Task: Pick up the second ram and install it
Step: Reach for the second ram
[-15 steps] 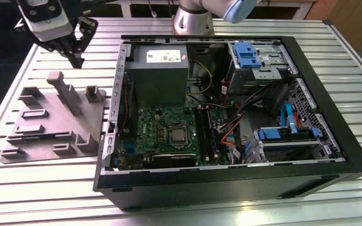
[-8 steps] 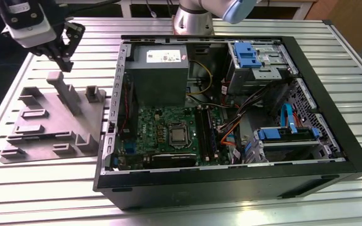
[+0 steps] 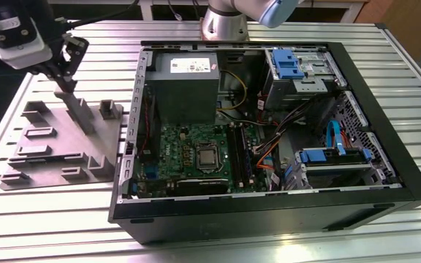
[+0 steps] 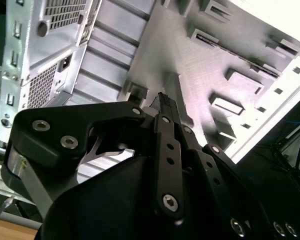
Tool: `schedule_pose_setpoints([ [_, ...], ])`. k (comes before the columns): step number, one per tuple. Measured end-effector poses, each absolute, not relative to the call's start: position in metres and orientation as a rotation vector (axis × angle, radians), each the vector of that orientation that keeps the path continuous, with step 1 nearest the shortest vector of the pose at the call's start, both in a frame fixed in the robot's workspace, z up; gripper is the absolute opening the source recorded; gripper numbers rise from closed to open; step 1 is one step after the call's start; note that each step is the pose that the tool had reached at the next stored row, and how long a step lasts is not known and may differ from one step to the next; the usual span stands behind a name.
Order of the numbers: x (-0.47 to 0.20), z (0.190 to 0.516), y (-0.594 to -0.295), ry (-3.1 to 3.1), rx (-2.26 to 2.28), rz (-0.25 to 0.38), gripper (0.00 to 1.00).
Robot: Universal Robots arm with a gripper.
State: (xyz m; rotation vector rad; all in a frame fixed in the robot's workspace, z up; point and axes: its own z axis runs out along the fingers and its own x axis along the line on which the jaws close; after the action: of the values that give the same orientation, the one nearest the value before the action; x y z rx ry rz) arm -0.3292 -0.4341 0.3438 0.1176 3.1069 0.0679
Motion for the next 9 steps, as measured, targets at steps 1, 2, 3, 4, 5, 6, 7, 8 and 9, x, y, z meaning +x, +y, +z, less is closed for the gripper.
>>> schedule_pose_setpoints([
  [1, -0.331, 0.343, -0.436, 3.107, 0.118, 0.068, 0.1],
  [2, -0.332, 0.342, -0.438, 3.107, 0.118, 0.068, 0.1],
  [3, -0.334, 0.341, -0.44, 3.107, 0.118, 0.068, 0.1],
  [4, -0.336, 0.339, -0.441, 3.107, 0.118, 0.068, 0.1],
  [5, -0.338, 0.338, -0.443, 3.107, 0.118, 0.068, 0.1],
  [6, -0.34, 0.337, -0.444, 3.107, 0.118, 0.068, 0.1],
  [7, -0.343, 0.336, -0.445, 3.107, 0.118, 0.068, 0.1],
  [8, -0.346, 0.334, -0.445, 3.107, 0.118, 0.068, 0.1],
  [9, -0.349, 0.333, -0.446, 3.107, 0.118, 0.068, 0.1],
])
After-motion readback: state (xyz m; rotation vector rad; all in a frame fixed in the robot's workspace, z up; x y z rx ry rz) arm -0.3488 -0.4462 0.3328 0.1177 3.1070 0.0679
